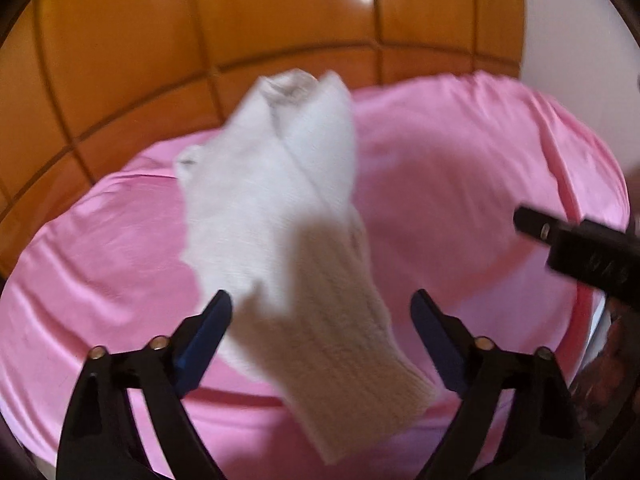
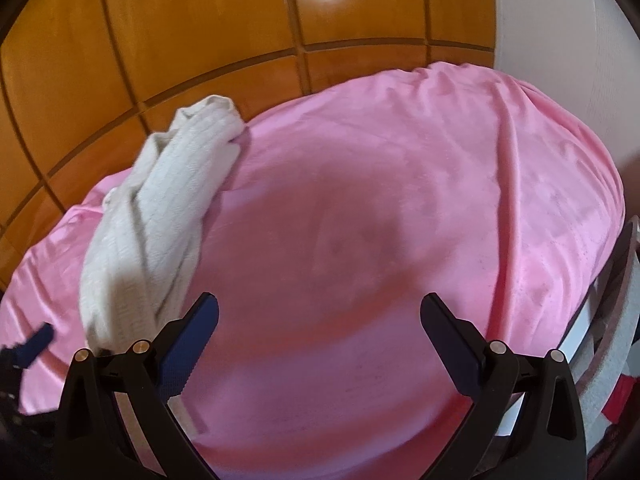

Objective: Fold small clothes

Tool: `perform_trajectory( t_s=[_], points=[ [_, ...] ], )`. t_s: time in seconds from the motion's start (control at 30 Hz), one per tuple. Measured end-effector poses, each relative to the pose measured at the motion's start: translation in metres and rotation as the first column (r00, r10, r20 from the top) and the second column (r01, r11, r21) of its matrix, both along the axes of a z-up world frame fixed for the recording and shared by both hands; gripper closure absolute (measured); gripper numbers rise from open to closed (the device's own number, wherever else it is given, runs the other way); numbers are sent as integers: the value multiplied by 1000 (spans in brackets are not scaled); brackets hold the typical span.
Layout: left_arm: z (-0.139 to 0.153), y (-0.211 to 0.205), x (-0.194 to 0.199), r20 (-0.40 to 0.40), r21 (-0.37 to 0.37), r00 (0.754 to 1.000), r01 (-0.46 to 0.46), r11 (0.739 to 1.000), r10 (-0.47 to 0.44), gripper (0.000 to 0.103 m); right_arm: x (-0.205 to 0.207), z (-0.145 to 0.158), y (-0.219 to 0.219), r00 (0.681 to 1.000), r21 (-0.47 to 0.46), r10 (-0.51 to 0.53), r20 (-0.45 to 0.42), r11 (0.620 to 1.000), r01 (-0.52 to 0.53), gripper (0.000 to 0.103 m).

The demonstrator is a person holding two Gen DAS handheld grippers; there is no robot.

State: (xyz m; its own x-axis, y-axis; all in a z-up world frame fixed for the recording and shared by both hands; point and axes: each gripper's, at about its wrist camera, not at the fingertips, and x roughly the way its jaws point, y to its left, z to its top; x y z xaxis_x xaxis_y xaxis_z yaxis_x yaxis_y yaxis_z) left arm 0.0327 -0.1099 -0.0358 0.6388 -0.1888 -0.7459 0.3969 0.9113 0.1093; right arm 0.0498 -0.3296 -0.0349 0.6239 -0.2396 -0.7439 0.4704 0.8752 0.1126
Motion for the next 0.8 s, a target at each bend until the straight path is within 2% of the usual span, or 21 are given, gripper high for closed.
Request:
perform_trajectory(
  t_s=[0.03,0.1,0.17,0.2,0.23,0.27,0.33,0.4,0.47,0.53,0.57,0.63,0.7,0.73,0.77,0.8],
  points=[
    [-6,-4,3,-11,14,1000,0,1000,1,21,0,-1,-2,1000,0,-4,-4,1000,4,3],
    [-23,-14,12,-46,51,999,8,999,-6,24,2,-5,-4,1000,4,-3,-16,1000,3,3],
    [-38,-21,16,-66,90,998,22,996,-16,38,4,-9,-4,1000,8,-1,-31,1000,2,3],
    [-45,-23,16,-64,110,998,28,994,-21,50,6,-11,-4,999,9,2,-41,1000,-2,3],
    [-48,-24,14,-52,125,999,23,992,-17,72,7,-12,-3,999,9,6,-48,1000,-5,3],
    [-46,-21,13,-38,126,999,13,992,-9,87,9,-14,-3,998,11,11,-56,1000,-10,3],
    [-28,-1,13,-47,9,999,7,1000,-6,91,13,-15,-2,998,13,24,-60,1000,-23,3],
    [-2,28,14,-56,-139,998,-1,990,-7,92,20,-14,0,997,16,49,-62,999,-48,3],
    [20,62,15,-57,-246,998,-40,969,26,92,28,-12,3,995,26,84,-53,996,-83,3],
    [38,99,22,-41,-314,995,-101,944,93,93,40,-10,11,990,28,136,-41,990,-135,3],
    [48,125,31,-36,-345,987,-159,925,156,93,45,-9,14,987,33,155,-39,988,-154,3],
    [64,173,46,-17,-374,959,-268,888,283,93,61,-9,23,975,74,219,-33,973,-217,3],
    [77,227,69,15,-367,894,-412,834,448,93,78,-8,39,954,102,297,-34,951,-293,3],
    [84,262,85,15,-370,838,-502,782,545,93,85,-7,50,942,102,335,-33,938,-330,4],
    [86,281,93,11,-366,797,-558,745,603,92,91,-6,61,929,97,370,-29,926,-365,5],
    [87,302,104,8,-344,740,-629,697,672,90,96,-5,71,917,93,399,-28,914,-395,5]
  ],
)
